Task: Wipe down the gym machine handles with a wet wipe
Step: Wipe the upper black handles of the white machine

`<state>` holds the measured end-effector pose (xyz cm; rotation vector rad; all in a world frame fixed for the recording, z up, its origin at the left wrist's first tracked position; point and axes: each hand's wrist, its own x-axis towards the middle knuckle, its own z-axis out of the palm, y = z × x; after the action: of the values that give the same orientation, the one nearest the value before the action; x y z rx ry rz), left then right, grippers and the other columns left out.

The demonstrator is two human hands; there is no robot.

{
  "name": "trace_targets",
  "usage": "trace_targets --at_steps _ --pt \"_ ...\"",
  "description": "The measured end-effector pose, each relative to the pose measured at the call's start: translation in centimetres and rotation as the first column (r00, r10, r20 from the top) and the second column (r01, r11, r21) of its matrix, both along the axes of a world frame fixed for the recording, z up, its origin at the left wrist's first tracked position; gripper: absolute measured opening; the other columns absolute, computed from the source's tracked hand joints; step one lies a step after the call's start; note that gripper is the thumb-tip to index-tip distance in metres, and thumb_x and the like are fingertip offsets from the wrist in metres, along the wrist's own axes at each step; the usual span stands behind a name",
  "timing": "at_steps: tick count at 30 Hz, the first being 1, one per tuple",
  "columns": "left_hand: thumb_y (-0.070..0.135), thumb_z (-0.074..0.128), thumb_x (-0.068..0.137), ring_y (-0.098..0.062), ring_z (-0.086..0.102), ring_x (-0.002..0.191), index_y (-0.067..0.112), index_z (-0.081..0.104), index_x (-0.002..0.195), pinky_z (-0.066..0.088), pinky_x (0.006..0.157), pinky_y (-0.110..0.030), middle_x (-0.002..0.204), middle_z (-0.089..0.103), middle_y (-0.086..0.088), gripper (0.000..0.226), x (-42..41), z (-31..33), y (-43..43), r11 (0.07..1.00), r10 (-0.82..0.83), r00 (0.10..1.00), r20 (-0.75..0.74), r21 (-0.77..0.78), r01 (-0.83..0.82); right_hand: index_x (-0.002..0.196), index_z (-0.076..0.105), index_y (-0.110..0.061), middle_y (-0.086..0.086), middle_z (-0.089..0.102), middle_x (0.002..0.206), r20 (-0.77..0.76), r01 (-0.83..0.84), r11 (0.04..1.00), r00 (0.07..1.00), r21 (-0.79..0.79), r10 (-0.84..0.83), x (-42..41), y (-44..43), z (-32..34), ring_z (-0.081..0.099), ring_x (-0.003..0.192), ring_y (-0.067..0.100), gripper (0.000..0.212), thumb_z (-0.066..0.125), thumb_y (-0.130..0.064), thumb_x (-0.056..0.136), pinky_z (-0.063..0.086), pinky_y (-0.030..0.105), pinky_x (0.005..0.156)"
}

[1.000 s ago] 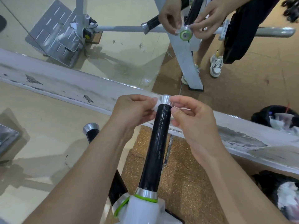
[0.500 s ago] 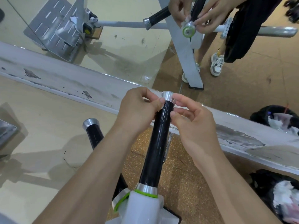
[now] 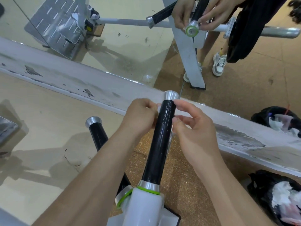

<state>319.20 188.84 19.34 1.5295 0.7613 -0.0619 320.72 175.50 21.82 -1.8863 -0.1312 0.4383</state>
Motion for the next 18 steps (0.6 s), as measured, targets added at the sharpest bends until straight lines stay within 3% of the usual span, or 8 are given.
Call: trace_targets --at_steps 3,7,11,13,15,16,18 --pt "0.02 0.062 0.092 -0.022 0.062 0.066 0.01 0.06 0.07 0.058 0.076 -0.04 0.069 0.066 -0.01 0.025 -0.7 -0.3 0.3 0.996 0.083 0.995 0.05 -0.048 -0.081 0.115 0.061 -0.041 -0.019 0.061 0.112 -0.024 -0.009 1.0 1.0 -0.011 0.009 -0.6 -0.3 0.0 0.057 0.096 -0.013 0.041 0.057 -0.008 0.091 0.046 0.007 0.069" --pt "0.018 0.066 0.089 -0.023 0.065 0.065 0.015 0.061 0.07 0.058 0.074 -0.041 0.074 0.067 -0.014 0.02 -0.2 0.7 -0.2 0.988 0.152 0.974 0.166 -0.054 -0.145 0.114 0.061 -0.043 -0.022 0.062 0.109 -0.05 -0.013 1.0 0.999 -0.001 0.013 -1.3 -0.9 -0.3 0.06 0.098 -0.006 0.044 0.058 -0.007 0.09 0.049 0.017 0.081" --pt "0.018 0.063 0.09 -0.029 0.068 0.067 0.019 0.056 0.064 0.057 0.076 -0.052 0.071 0.07 -0.012 0.028 -2.9 0.0 -1.0 0.995 0.092 0.993 0.071 0.032 -0.095 0.114 0.062 -0.043 -0.019 0.063 0.109 -0.097 -0.051 0.999 0.994 0.0 0.051 -2.0 -1.8 0.1 0.065 0.079 0.001 0.041 0.059 -0.009 0.09 0.051 0.011 0.057" --pt "0.016 0.063 0.091 -0.026 0.069 0.067 0.014 0.058 0.068 0.058 0.075 -0.051 0.072 0.071 -0.012 0.023 -3.5 0.1 -0.6 0.997 0.082 0.995 0.055 -0.011 -0.081 0.111 0.064 -0.041 -0.016 0.065 0.104 -0.107 -0.044 0.999 0.993 -0.014 0.042 -1.9 -2.2 0.4 0.064 0.07 0.011 0.035 0.06 -0.013 0.091 0.051 0.014 0.052" --pt "0.018 0.065 0.09 -0.025 0.072 0.07 0.014 0.061 0.073 0.059 0.074 -0.048 0.073 0.072 -0.01 0.017 -2.4 0.4 -0.4 0.99 0.141 0.986 0.091 -0.007 -0.141 0.108 0.066 -0.039 -0.014 0.067 0.103 -0.084 -0.025 0.999 0.996 -0.02 0.023 -1.8 -2.3 0.5 0.063 0.074 0.022 0.032 0.061 -0.012 0.091 0.056 0.027 0.056" --pt "0.02 0.065 0.089 -0.025 0.072 0.069 0.015 0.062 0.075 0.059 0.073 -0.047 0.071 0.072 -0.009 0.016 -1.6 0.5 -0.4 0.986 0.157 0.981 0.114 0.035 -0.162 0.107 0.066 -0.038 -0.014 0.066 0.103 -0.077 -0.016 1.0 0.997 -0.017 0.015 -1.8 -2.2 0.6 0.062 0.076 0.026 0.031 0.06 -0.012 0.091 0.057 0.032 0.059" --pt "0.027 0.062 0.091 -0.025 0.07 0.064 0.022 0.058 0.073 0.058 0.069 -0.045 0.068 0.07 -0.007 0.019 -0.8 0.6 -0.8 0.977 0.105 0.984 0.142 0.169 -0.128 0.107 0.066 -0.038 -0.014 0.066 0.102 -0.065 -0.012 1.0 0.998 -0.015 0.011 -2.0 -2.1 0.6 0.062 0.075 0.025 0.031 0.06 -0.012 0.091 0.056 0.03 0.058"
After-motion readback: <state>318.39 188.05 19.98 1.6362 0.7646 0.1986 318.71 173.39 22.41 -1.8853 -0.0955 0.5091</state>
